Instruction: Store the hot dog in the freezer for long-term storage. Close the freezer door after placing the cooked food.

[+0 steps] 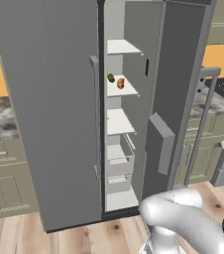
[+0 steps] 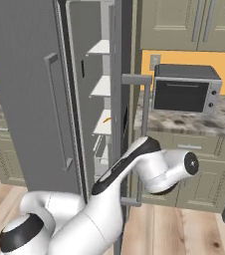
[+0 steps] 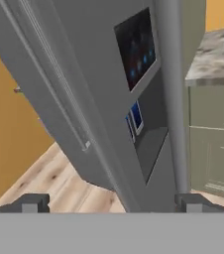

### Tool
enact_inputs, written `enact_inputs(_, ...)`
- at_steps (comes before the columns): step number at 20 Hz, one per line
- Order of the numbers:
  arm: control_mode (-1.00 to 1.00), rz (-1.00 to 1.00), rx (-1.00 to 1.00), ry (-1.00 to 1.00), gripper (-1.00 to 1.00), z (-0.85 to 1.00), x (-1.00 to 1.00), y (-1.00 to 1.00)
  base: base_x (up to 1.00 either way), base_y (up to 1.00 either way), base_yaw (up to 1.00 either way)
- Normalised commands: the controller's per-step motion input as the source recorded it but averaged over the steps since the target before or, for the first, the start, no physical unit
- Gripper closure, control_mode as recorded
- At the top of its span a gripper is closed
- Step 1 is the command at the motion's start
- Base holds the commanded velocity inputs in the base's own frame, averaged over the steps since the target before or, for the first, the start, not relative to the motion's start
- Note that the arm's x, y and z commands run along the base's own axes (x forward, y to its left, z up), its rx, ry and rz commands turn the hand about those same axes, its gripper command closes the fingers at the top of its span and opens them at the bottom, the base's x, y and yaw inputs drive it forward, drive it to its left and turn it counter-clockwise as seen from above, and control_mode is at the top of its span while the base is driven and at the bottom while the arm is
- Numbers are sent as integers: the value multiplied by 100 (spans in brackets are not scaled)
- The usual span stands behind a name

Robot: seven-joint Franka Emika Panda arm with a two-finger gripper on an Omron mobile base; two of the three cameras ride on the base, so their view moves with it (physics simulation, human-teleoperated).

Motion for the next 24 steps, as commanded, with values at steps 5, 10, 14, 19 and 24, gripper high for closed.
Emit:
enact_inputs(5,-100,27,0,-15,-100,-9,46,-33,0,0,0)
enact_inputs(10,-100,33,2,-27,-100,-6,53,-12,0,0,0)
enact_inputs(14,-100,15,0,-3,-100,-2,32,0,0,0,0)
enact_inputs(19,-100,3,0,0,-100,-5,29,2,0,0,0)
enact_inputs(24,-100,0,0,0,-100,-14,34,20,0,0,0)
